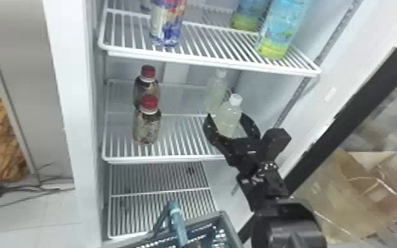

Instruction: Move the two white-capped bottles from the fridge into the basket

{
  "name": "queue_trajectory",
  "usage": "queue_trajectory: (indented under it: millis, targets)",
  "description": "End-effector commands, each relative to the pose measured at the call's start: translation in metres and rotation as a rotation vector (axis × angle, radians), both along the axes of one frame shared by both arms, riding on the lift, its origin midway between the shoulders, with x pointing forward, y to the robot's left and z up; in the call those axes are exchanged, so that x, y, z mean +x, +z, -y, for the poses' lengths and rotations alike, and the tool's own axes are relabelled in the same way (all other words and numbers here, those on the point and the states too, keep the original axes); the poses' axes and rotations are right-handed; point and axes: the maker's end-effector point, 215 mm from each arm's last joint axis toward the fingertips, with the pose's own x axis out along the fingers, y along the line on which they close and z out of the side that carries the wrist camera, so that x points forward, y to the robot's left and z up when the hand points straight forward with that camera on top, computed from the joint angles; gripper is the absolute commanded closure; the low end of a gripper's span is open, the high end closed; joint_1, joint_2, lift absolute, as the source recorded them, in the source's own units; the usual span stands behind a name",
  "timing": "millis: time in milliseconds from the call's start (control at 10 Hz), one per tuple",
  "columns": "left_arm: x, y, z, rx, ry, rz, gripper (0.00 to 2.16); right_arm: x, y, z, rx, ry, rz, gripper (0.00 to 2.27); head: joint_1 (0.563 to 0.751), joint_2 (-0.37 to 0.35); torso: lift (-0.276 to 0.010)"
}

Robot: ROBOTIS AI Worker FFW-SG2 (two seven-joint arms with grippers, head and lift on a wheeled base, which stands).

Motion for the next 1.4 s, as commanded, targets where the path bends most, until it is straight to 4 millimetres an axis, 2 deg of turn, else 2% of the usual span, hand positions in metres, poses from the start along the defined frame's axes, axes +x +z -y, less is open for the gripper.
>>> queue_trajectory:
  millis: [0,100,200,300,600,900,1100,1300]
  targets:
    - [0.001,0.000,0.000,-0.001,0.000,0.000,1.12,0.008,0.002,-0.001,0.002,0.001,0.007,0.12,0.695,-0.350,-0.260]
    - [0.001,0.000,0.000,-0.001,0.000,0.000,1.12,0.010,0.002,-0.004,0.003,0.000,0.008,0.23,0.695,-0.350,-0.260]
    - [0.001,0.001,0.000,-0.003,0.001,-0.001,1.12,0.011,0.002,-0.003,0.002,-0.003,0.008,0.55,0.695,-0.350,-0.260]
    - [0.000,0.000,0.000,-0.005,-0.001,-0.003,1.12,0.009,0.004,-0.003,0.002,-0.006,0.017,0.78,0.695,-0.350,-0.260]
    - [0.000,0.000,-0.001,0.001,-0.004,0.002,1.12,0.003,0.016,0.000,-0.002,-0.019,0.051,0.78,0.695,-0.350,-0.260]
    - [0.005,-0.013,-0.005,0.068,0.003,0.042,1.12,-0.007,0.034,0.004,-0.003,-0.024,0.085,0.78,0.695,-0.350,-0.260]
    - [0.004,-0.012,-0.004,0.066,-0.001,0.044,1.12,-0.026,0.055,-0.007,0.022,0.002,0.105,0.78,0.695,-0.350,-0.260]
    - [0.004,-0.012,-0.004,0.065,-0.003,0.042,1.12,-0.054,0.065,-0.026,0.062,0.046,0.075,0.78,0.695,-0.350,-0.260]
